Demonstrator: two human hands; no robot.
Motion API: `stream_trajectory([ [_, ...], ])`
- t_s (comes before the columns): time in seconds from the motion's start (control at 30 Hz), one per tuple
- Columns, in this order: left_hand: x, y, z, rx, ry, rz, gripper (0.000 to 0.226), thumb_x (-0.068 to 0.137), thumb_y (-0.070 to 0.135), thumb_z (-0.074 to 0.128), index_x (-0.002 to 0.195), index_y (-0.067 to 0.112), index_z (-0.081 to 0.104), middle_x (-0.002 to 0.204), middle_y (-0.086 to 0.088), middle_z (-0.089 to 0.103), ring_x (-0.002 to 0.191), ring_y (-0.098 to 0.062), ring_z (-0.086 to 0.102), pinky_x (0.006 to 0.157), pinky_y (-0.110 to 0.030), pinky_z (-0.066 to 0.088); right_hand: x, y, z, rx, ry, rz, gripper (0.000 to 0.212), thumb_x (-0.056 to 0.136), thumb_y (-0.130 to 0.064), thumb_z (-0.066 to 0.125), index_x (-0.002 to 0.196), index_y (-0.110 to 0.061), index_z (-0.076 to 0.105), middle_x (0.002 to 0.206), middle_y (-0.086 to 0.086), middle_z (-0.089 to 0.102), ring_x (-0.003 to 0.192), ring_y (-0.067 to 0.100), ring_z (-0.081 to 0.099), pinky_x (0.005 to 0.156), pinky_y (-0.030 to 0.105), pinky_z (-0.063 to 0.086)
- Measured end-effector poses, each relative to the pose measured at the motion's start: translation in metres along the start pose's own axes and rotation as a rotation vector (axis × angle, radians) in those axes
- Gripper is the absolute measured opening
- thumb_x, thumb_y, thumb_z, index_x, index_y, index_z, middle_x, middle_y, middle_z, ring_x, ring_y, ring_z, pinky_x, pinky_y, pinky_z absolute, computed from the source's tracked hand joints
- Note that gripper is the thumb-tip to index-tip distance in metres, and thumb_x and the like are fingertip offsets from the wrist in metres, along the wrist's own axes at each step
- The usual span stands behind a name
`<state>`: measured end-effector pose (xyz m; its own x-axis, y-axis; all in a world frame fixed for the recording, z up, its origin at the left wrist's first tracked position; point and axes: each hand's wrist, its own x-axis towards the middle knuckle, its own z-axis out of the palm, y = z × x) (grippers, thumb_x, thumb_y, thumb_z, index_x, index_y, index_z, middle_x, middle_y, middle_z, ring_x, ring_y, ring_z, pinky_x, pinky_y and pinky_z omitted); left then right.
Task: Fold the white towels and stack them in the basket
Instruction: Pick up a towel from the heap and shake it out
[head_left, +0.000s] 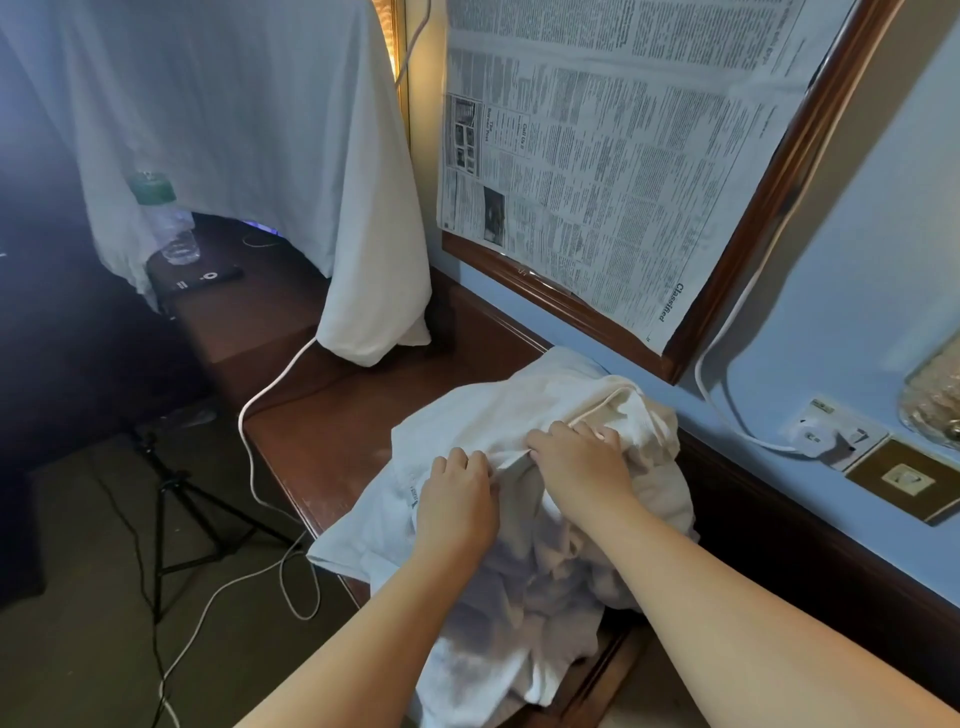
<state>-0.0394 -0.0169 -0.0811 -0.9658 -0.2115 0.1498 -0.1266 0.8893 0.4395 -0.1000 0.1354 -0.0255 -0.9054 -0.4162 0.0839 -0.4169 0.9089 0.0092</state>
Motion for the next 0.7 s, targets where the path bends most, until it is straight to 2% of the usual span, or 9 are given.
stream_trajectory([
  [0.1, 0.003, -0.004, -0.004, 0.002, 0.08, -0.006, 0.015, 0.1, 0.03, 0.059, 0.102, 0.015, 0.061, 0.101, -0.005, 0.058, 0.093, -0.031, 0.052, 0.073, -0.043, 0.046, -0.001, 0.011, -0.024, 0.102, 0.083, 0.022, 0.022, 0.11, -0.029, 0.036, 0.123, -0.031, 0.054, 0.117, -0.006, 0.065, 0.112, 0.027, 0.058, 0.089, 0.044, 0.039],
  [0.17, 0.006, -0.004, -0.008, -0.017, 0.133, -0.003, 0.013, 0.097, 0.028, 0.063, 0.096, 0.015, 0.062, 0.094, -0.007, 0.061, 0.085, -0.033, 0.053, 0.068, -0.044, 0.046, -0.004, 0.02, -0.045, 0.168, 0.141, 0.04, 0.023, 0.111, -0.03, 0.035, 0.123, -0.026, 0.053, 0.114, -0.004, 0.066, 0.105, 0.027, 0.059, 0.079, 0.039, 0.034],
  [0.23, 0.008, 0.003, -0.019, -0.065, 0.16, 0.01, 0.013, 0.098, 0.029, 0.062, 0.096, 0.016, 0.061, 0.092, -0.007, 0.062, 0.084, -0.034, 0.055, 0.069, -0.045, 0.048, -0.008, 0.031, -0.066, 0.202, 0.206, 0.046, 0.02, 0.11, -0.028, 0.038, 0.119, -0.02, 0.054, 0.108, 0.0, 0.066, 0.099, 0.03, 0.06, 0.075, 0.037, 0.029],
  [0.33, 0.009, 0.032, -0.046, -0.22, 0.181, 0.022, 0.01, 0.101, 0.027, 0.054, 0.106, 0.02, 0.06, 0.102, -0.001, 0.064, 0.091, -0.028, 0.057, 0.073, -0.04, 0.045, -0.02, 0.046, -0.098, 0.278, 0.298, 0.071, 0.015, 0.108, -0.023, 0.044, 0.114, -0.015, 0.056, 0.102, 0.005, 0.066, 0.096, 0.035, 0.061, 0.073, 0.04, 0.034],
  [0.4, 0.008, 0.057, -0.069, -0.327, 0.214, 0.046, 0.007, 0.102, 0.024, 0.052, 0.107, 0.022, 0.057, 0.106, 0.002, 0.065, 0.088, -0.021, 0.055, 0.07, -0.035, 0.038, -0.034, 0.057, -0.121, 0.318, 0.356, 0.1, 0.014, 0.108, -0.024, 0.045, 0.114, -0.017, 0.055, 0.102, 0.004, 0.066, 0.095, 0.034, 0.06, 0.075, 0.043, 0.042],
  [0.47, 0.007, 0.084, -0.094, -0.423, 0.271, 0.109, 0.011, 0.102, 0.018, 0.051, 0.11, 0.022, 0.057, 0.105, 0.003, 0.066, 0.084, -0.017, 0.052, 0.069, -0.033, 0.034, -0.05, 0.068, -0.145, 0.366, 0.43, 0.125, 0.011, 0.109, -0.029, 0.043, 0.114, -0.023, 0.051, 0.1, 0.001, 0.067, 0.09, 0.032, 0.061, 0.074, 0.044, 0.049],
  [0.57, 0.001, 0.128, -0.139, -0.52, 0.392, 0.251, 0.02, 0.098, 0.011, 0.054, 0.113, 0.022, 0.062, 0.087, 0.011, 0.062, 0.081, -0.017, 0.055, 0.069, -0.034, 0.037, -0.082, 0.089, -0.183, 0.435, 0.519, 0.162, 0.011, 0.109, -0.031, 0.041, 0.112, -0.024, 0.05, 0.091, -0.005, 0.061, 0.08, 0.027, 0.057, 0.065, 0.037, 0.039],
  [0.63, 0.001, 0.155, -0.169, -0.544, 0.426, 0.338, 0.022, 0.096, 0.009, 0.057, 0.114, 0.019, 0.064, 0.073, 0.016, 0.052, 0.074, -0.015, 0.05, 0.066, -0.033, 0.037, -0.104, 0.099, -0.206, 0.479, 0.54, 0.184, 0.014, 0.11, -0.038, 0.039, 0.109, -0.027, 0.048, 0.09, -0.007, 0.06, 0.079, 0.023, 0.056, 0.067, 0.037, 0.037],
  [0.7, -0.003, 0.186, -0.196, -0.545, 0.451, 0.429, 0.021, 0.097, 0.01, 0.06, 0.115, 0.019, 0.065, 0.069, 0.017, 0.048, 0.069, -0.012, 0.047, 0.063, -0.031, 0.036, -0.129, 0.111, -0.228, 0.561, 0.57, 0.222, 0.02, 0.111, -0.043, 0.035, 0.105, -0.027, 0.046, 0.089, -0.009, 0.059, 0.081, 0.018, 0.057, 0.07, 0.038, 0.039],
])
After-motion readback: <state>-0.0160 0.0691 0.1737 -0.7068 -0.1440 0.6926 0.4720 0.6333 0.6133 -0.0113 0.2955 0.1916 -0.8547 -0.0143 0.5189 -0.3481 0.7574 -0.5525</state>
